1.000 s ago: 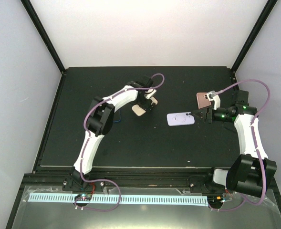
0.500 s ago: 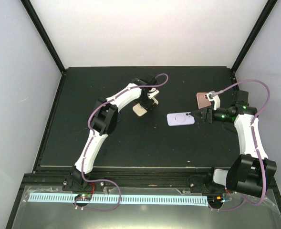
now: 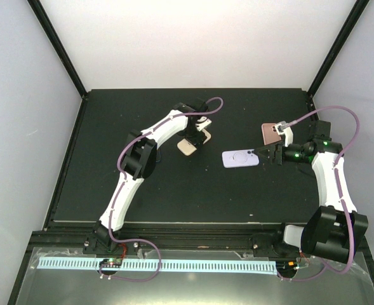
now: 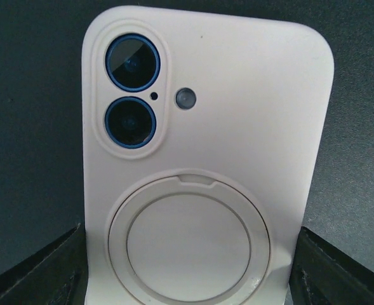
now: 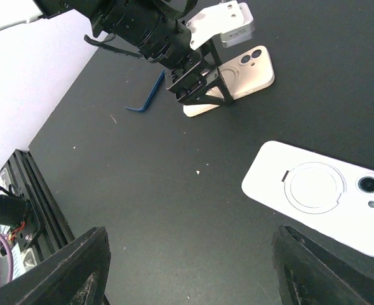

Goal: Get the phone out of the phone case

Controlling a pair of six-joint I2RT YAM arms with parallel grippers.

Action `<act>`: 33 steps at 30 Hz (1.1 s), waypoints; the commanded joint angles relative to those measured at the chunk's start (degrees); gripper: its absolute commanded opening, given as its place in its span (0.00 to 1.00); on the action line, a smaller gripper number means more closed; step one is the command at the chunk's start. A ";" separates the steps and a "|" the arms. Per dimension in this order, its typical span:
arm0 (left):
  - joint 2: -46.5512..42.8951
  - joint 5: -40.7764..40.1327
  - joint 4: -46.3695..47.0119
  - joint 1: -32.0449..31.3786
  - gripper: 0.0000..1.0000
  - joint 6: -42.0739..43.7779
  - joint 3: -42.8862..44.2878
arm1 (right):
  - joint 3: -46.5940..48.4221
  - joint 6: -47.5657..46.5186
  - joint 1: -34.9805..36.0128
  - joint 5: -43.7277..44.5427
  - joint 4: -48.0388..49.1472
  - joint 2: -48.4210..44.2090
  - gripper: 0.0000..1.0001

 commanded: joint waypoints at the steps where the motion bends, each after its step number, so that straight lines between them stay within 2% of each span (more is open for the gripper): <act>1: -1.78 4.37 -5.81 -0.92 0.56 -3.38 -3.44 | 0.13 -1.65 0.20 0.47 0.55 -2.98 0.70; 6: -20.67 6.06 2.91 -2.08 0.51 -6.25 -15.58 | 2.10 -7.17 0.25 -2.57 -2.58 -6.41 0.69; 8: -29.39 9.42 9.45 -2.42 0.50 -7.65 -23.18 | 3.47 -9.61 0.42 -4.62 -4.78 -7.42 0.77; 9: -33.92 11.38 12.87 -2.58 0.49 -8.47 -26.78 | 3.90 -9.32 0.50 -4.95 -4.64 -8.02 0.85; 10: -38.01 13.33 16.54 -2.68 0.49 -9.17 -30.50 | 4.01 -8.28 0.63 -5.60 -3.88 -8.91 0.97; 13: -49.27 18.70 27.64 -2.81 0.47 -13.79 -40.39 | 2.62 -2.70 2.33 -7.37 1.66 -11.73 1.00; 18: -64.20 28.29 54.61 -3.02 0.48 -25.64 -59.06 | 3.98 1.52 19.91 -1.35 7.60 -12.16 1.00; 21: -68.45 32.37 67.69 -3.09 0.47 -31.31 -64.35 | 4.88 6.21 25.88 -2.19 12.74 -9.33 1.00; 29: -73.03 39.24 84.45 -3.31 0.46 -41.22 -71.08 | 10.38 11.51 36.00 -3.80 18.69 -0.71 1.00; 33: -73.73 40.16 89.05 -3.42 0.45 -44.84 -73.08 | 10.86 14.57 39.34 -2.14 21.94 1.20 1.00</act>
